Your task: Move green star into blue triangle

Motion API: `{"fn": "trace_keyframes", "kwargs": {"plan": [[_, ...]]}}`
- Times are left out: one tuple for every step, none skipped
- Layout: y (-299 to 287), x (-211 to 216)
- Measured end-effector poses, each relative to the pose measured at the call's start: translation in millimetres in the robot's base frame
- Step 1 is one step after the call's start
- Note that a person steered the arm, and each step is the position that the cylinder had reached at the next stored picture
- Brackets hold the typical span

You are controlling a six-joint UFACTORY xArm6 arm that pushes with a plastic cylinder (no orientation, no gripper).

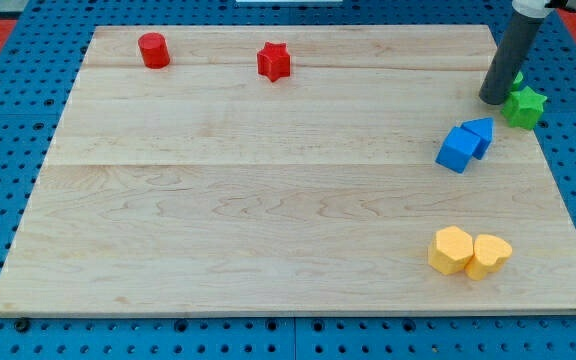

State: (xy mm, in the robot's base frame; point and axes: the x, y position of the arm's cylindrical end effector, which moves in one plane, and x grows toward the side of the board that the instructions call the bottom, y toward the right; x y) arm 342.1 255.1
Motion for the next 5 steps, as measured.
{"fn": "trace_keyframes", "kwargs": {"plan": [[0.0, 0.0], [-3.7, -26.4], [-14.3, -52.7], [-16.3, -102.3], [89.8, -128.7]]}}
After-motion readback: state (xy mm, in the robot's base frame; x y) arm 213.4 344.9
